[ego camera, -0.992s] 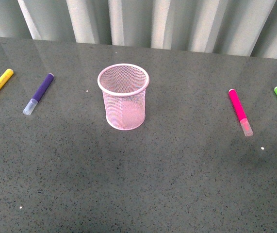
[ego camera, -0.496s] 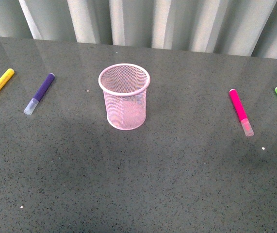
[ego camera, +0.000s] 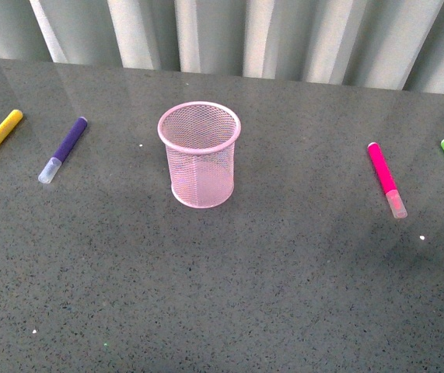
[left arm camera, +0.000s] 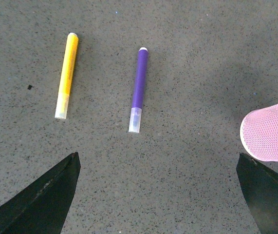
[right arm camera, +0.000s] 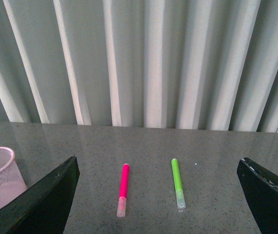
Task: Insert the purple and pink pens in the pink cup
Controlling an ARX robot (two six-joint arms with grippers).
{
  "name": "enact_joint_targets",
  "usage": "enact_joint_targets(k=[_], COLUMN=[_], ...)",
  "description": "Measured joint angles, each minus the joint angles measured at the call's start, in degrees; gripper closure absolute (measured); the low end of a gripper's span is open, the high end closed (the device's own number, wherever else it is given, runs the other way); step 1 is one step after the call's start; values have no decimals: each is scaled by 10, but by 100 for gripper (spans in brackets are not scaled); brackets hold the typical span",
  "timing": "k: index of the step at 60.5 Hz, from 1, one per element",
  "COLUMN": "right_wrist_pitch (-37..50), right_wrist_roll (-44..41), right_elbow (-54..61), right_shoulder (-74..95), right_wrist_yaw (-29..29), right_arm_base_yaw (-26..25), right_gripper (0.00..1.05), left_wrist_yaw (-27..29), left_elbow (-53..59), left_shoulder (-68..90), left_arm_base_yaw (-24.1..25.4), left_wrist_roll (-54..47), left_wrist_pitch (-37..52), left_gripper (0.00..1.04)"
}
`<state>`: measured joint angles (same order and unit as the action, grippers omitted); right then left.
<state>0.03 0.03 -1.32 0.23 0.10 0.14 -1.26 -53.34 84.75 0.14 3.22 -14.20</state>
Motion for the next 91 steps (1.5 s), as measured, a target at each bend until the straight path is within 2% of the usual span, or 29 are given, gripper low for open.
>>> enact_joint_targets(k=[19, 41, 66, 91], right_wrist_pitch=[0, 0, 0, 0], right_wrist_roll=[0, 0, 0, 0], right_elbow=[0, 0, 0, 0], right_shoulder=[0, 0, 0, 0], right_wrist_yaw=[0, 0, 0, 0], right_arm_base_yaw=[0, 0, 0, 0], right_gripper=[7, 7, 7, 7], left_wrist_yaw=[0, 9, -4, 2], left_elbow=[-93, -181, -252, -310], left_shoulder=[163, 269, 366, 428], left_arm_base_yaw=[-19, -30, -31, -28], left_wrist_roll=[-3, -44, -101, -110], left_wrist_pitch=[-11, 5, 0, -8], left_gripper=[7, 7, 7, 7])
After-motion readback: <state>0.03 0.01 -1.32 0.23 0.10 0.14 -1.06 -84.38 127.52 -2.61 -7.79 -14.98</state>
